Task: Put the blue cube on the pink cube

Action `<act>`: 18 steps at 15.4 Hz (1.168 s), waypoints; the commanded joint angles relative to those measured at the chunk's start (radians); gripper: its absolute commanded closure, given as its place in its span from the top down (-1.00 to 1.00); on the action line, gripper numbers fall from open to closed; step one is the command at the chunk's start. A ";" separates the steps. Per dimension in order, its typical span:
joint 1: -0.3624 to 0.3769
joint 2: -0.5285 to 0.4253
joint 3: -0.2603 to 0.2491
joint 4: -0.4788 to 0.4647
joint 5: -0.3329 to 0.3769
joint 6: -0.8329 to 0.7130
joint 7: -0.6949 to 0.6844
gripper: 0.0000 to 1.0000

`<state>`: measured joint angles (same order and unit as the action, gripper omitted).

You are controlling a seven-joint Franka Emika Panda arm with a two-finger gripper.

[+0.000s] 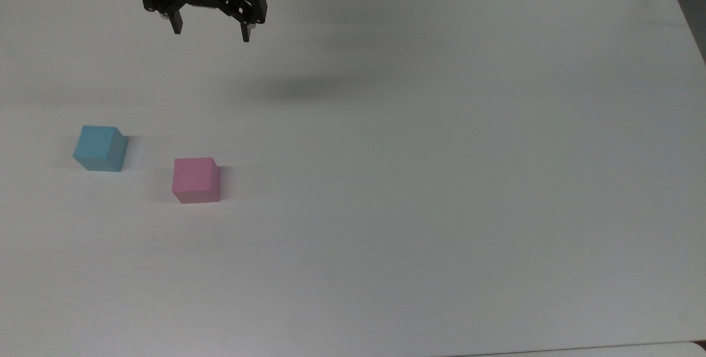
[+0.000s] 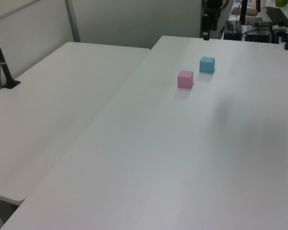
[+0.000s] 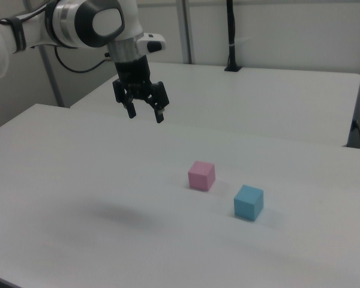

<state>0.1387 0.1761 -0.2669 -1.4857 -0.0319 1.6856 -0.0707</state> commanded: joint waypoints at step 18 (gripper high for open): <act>-0.008 -0.018 -0.015 -0.031 0.020 0.008 -0.090 1.00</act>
<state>0.1367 0.1677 -0.2686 -1.4920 -0.0243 1.6664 -0.0766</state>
